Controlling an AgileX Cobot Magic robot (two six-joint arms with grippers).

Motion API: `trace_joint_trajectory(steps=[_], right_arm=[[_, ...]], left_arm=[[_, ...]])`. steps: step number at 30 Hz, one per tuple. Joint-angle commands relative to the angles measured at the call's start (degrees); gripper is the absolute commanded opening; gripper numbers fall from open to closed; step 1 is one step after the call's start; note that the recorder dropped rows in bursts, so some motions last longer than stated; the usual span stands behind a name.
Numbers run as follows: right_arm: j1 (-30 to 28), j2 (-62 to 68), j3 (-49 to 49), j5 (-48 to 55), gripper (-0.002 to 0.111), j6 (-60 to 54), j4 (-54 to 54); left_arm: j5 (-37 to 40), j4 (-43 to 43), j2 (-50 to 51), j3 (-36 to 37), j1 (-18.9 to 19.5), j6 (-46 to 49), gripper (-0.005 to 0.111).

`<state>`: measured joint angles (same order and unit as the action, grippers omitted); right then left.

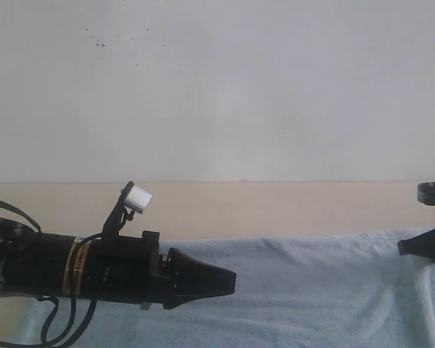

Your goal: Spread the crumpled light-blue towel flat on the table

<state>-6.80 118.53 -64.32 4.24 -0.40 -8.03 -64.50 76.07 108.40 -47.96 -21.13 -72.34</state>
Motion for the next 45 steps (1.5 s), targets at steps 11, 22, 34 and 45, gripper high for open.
trace_joint_trajectory(steps=[11,22,34,45], right_arm=[[-1.0,-13.5,0.4,40.0,0.001,-0.8,0.8],[-0.2,-31.4,20.4,24.3,0.001,-3.1,12.1],[23.8,-37.8,27.6,24.0,0.001,-33.6,35.2],[11.2,-37.8,27.7,38.5,0.001,13.1,-6.0]], left_arm=[[26.9,5.6,-0.3,-0.2,2.8,12.2,0.004],[53.7,17.9,-17.5,1.8,2.8,-12.9,0.004],[55.0,23.5,-35.7,20.7,2.8,-16.8,0.004],[52.2,23.9,-37.9,27.0,2.7,1.0,0.004]])
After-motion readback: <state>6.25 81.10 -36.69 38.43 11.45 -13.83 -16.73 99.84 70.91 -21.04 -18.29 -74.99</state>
